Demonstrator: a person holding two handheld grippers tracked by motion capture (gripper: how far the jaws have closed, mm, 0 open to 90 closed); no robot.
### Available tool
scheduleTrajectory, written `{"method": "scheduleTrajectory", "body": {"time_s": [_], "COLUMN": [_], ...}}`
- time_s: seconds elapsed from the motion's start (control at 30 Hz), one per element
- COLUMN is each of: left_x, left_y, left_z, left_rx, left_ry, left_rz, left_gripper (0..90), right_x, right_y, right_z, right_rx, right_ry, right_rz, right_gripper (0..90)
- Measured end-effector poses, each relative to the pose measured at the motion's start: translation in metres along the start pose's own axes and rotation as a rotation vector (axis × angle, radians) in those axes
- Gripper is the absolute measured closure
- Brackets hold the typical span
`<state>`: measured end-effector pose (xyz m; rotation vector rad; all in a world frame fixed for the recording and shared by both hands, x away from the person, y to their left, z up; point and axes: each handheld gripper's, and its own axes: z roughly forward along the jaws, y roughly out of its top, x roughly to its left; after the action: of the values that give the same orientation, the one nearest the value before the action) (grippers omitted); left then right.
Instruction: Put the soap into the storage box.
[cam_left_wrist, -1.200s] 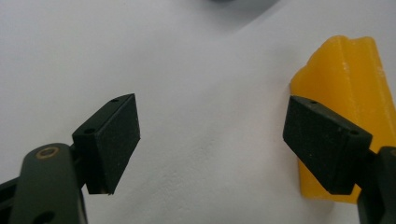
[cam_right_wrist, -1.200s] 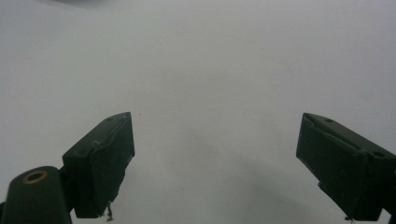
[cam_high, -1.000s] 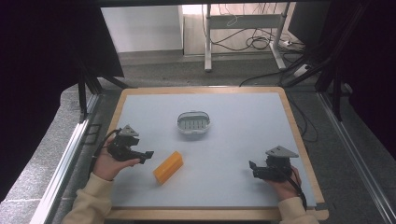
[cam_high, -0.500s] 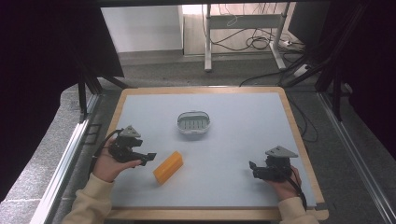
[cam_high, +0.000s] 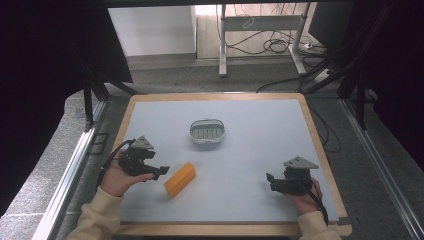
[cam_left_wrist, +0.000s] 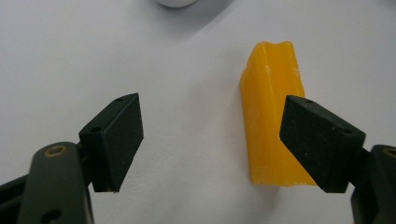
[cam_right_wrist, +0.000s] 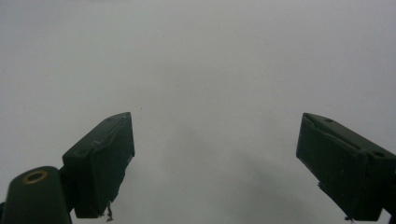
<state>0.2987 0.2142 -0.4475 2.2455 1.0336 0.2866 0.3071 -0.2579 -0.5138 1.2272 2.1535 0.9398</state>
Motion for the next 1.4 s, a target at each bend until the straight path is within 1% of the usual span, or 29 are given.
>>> {"method": "scheduleTrajectory", "body": {"time_s": [0.17, 0.37, 0.6, 0.77, 1.2, 1.23, 1.4], "left_x": [-0.004, -0.005, -0.012, -0.016, -0.027, -0.028, -0.031], "left_y": [0.001, 0.001, 0.003, 0.004, 0.007, 0.007, 0.007], "left_z": [0.002, 0.005, 0.009, 0.013, 0.022, 0.023, 0.028], "left_rx": [0.013, 0.026, 0.037, 0.052, 0.072, 0.075, 0.087], "left_ry": [-0.006, -0.007, -0.017, -0.017, -0.030, -0.029, -0.029], "left_rz": [0.015, 0.020, 0.035, 0.036, 0.046, 0.053, 0.058], "left_gripper": [21.4, 21.4, 21.5, 21.8, 22.2, 22.3, 22.8], "right_x": [0.000, 0.000, 0.001, 0.001, 0.001, 0.001, 0.001], "right_y": [0.000, 0.000, 0.000, 0.000, 0.000, 0.000, -0.001], "right_z": [0.000, 0.001, 0.001, 0.001, 0.001, 0.001, 0.002], "right_rx": [0.007, 0.008, 0.009, 0.009, 0.010, 0.010, 0.010], "right_ry": [0.000, 0.001, -0.002, -0.004, -0.009, -0.008, -0.006], "right_rz": [-0.002, -0.006, -0.011, -0.012, -0.016, -0.016, -0.018], "right_gripper": [11.7, 11.7, 11.6, 11.6, 11.6, 11.6, 11.5]}}
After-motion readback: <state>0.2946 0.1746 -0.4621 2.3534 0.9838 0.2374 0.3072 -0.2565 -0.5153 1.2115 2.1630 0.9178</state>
